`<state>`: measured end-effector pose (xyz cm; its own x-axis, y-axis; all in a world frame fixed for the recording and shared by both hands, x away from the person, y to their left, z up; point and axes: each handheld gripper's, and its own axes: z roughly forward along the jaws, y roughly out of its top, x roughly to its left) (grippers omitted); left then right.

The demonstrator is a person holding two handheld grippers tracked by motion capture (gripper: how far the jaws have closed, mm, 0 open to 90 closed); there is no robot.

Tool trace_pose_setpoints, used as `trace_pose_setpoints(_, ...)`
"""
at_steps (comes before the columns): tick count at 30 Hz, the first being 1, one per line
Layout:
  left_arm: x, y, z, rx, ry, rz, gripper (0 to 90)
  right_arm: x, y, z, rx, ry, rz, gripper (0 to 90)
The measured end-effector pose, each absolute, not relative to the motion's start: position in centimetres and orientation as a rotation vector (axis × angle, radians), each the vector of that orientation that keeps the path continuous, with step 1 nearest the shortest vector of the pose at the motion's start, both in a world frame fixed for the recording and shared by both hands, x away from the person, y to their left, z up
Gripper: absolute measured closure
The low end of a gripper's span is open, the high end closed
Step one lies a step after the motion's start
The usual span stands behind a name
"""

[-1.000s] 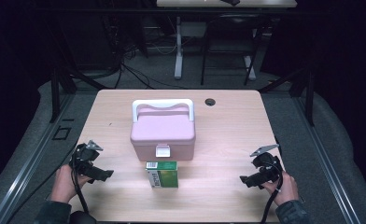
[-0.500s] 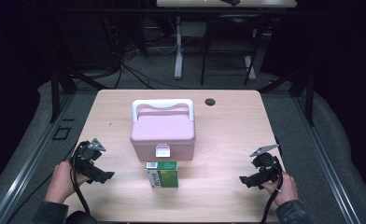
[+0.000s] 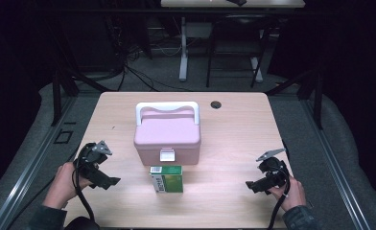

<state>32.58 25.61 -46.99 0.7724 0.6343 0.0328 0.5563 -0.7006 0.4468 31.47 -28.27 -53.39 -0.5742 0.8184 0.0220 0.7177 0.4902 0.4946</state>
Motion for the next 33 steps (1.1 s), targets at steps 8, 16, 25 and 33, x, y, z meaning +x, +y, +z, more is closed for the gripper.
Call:
trace_pose_setpoints(8, 32.4, 24.5, -45.8, 2.585, 0.816, 0.234, 0.1, 31.4, -28.3, -53.3, 1.310, 2.531, 0.683, 0.0)
trace_pose_setpoints(16, 32.4, 23.2, -44.7, 2.601, 0.736, 0.159, 0.1, 31.4, -28.3, -53.4, 1.309, 2.528, 0.683, 0.0)
trace_pose_setpoints(25, 32.0, 21.3, -42.7, 2.663, 0.631, 0.169, 0.9, 31.4, -28.2, -53.4, 1.302, 2.530, 0.690, 0.0)
trace_pose_setpoints(33, 32.1, 19.3, -41.4, 2.715, 0.534, 0.166, 0.2, 31.4, -28.1, -53.4, 1.305, 2.529, 0.691, 0.0)
